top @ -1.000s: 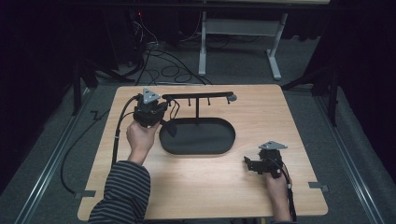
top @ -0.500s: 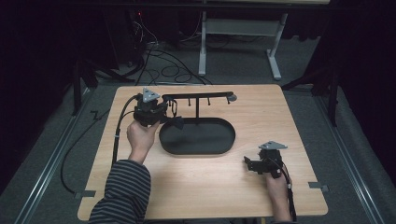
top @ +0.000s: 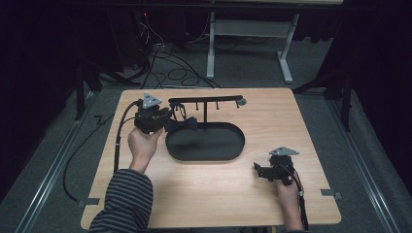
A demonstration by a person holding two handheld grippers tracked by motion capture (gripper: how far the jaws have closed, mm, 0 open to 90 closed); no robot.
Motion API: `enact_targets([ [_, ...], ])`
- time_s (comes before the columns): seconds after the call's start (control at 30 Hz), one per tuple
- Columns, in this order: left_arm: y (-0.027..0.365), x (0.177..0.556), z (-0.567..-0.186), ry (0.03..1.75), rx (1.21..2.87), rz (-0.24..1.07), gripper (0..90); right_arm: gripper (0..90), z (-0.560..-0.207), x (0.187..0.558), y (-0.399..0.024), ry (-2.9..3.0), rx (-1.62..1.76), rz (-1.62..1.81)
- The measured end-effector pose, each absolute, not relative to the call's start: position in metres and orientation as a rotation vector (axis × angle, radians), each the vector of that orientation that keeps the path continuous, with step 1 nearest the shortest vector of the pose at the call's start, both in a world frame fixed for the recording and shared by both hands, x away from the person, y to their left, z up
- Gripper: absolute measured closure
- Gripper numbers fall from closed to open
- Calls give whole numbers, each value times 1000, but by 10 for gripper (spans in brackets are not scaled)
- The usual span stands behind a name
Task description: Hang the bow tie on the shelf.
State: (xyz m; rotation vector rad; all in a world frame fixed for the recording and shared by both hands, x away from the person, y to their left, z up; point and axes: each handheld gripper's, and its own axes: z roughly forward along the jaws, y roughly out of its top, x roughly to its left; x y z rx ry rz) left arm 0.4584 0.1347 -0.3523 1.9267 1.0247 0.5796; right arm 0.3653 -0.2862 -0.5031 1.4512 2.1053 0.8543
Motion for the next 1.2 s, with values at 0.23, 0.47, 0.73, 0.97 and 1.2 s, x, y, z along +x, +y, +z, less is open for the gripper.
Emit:
enact_targets([
  [0.23,139,453,-348,1015,1935,578,725,154,-503,365,-286,2105,1451,854],
  [0.47,142,446,-348,1005,1913,569,706,154,-503,365,-286,2106,1451,854],
  [0.73,148,439,-349,1009,1890,568,655,154,-503,365,-286,2106,1451,854],
  [0.97,152,434,-351,1020,1893,565,606,154,-503,365,-286,2105,1452,854],
  [1.2,157,429,-355,1034,1891,562,583,154,-503,365,-286,2105,1452,854],
])
